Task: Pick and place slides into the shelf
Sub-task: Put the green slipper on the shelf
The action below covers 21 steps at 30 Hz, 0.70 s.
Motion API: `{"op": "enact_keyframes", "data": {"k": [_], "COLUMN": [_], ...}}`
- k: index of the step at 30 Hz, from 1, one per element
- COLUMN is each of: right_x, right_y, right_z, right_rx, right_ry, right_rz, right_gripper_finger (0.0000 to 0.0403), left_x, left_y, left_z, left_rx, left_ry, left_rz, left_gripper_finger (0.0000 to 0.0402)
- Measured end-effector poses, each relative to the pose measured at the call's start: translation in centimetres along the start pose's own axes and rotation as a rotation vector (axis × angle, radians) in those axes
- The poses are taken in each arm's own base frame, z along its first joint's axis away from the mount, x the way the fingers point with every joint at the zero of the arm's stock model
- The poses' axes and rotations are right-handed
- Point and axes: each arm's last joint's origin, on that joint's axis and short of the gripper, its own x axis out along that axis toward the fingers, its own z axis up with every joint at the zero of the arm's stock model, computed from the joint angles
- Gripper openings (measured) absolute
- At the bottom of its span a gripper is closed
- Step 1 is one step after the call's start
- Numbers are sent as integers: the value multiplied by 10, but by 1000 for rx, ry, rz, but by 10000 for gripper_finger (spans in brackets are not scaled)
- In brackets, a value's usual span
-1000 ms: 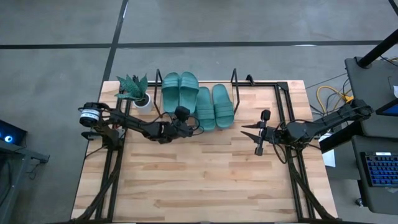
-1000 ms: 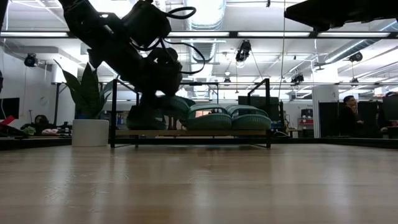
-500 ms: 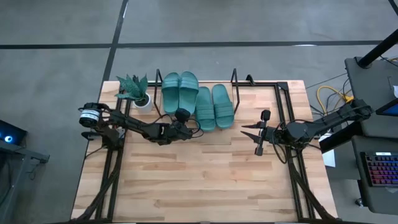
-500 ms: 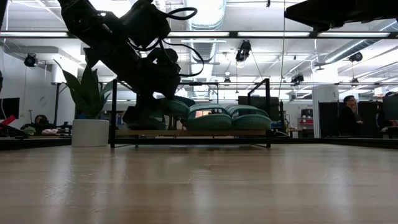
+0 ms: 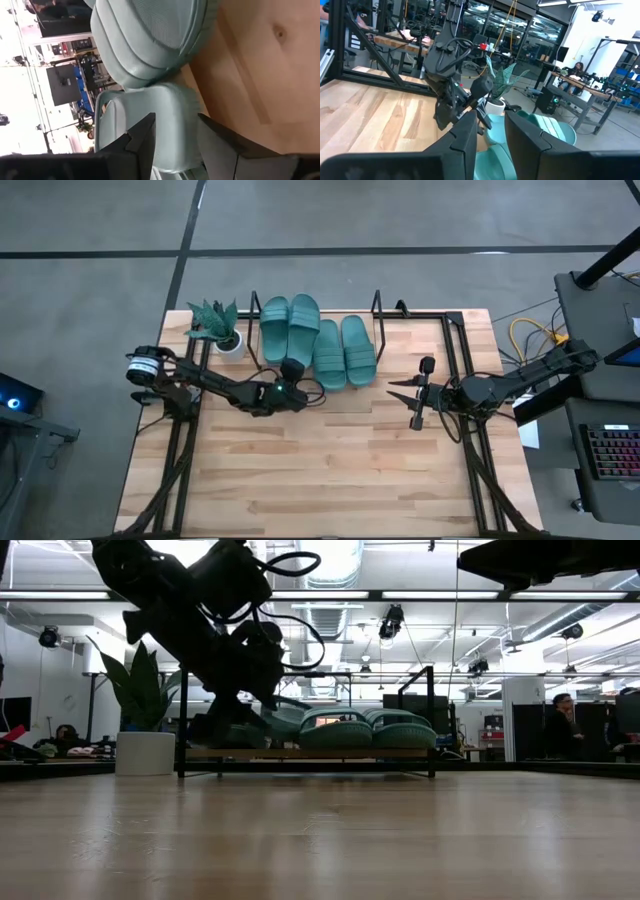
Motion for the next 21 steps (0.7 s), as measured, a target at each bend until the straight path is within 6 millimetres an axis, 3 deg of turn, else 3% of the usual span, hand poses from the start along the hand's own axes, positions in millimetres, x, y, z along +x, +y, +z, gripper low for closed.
{"op": "enact_keyframes", "data": {"k": [14, 21], "right_x": [0, 0], "right_y": [0, 0], "right_z": [0, 0], "right_rx": [0, -2], "right_ry": [1, 2], "right_rz": [0, 4], "right_gripper_finger": [91, 87], "left_x": [-17, -31], "left_y": [4, 37], "left_z": [13, -2], "left_rx": [-70, -324], "left_ry": [-58, -106], "left_rz": [23, 52], "left_gripper_finger": [124, 123]}}
